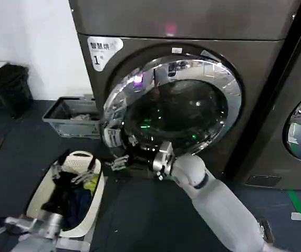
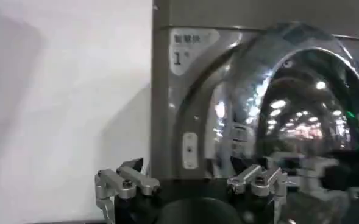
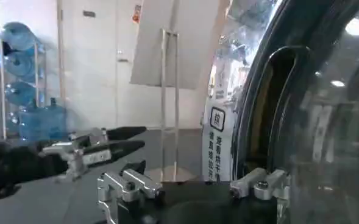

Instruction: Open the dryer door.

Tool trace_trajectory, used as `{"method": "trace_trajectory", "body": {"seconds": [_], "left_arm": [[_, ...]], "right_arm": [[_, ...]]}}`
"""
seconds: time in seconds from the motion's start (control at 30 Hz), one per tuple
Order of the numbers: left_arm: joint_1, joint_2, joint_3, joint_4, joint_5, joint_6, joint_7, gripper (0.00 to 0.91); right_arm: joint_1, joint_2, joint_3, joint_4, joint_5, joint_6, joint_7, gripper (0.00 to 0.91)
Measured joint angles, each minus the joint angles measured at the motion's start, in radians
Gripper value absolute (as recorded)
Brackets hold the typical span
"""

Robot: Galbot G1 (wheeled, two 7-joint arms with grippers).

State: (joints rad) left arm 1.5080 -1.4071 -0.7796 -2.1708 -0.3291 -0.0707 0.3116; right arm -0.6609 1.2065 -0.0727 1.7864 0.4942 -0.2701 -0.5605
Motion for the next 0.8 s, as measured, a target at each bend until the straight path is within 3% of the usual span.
{"method": "trace_trajectory", "body": {"seconds": [0.37,0.8], "left_arm": [[-0.028,0.039,-0.147,0.030,-0.054,0.007,-0.003,0.907],[-0.103,0.101,-0.234,0.142,-0.088,0.015,-0.006,0.907]], "right_arm": [[-0.031,-0.040,0.014,0.050,0.022,0.042,-0.066,0.907],[-0.097,-0.103,0.063,0.151,0.074,0.043,-0.199,0.907]]}}
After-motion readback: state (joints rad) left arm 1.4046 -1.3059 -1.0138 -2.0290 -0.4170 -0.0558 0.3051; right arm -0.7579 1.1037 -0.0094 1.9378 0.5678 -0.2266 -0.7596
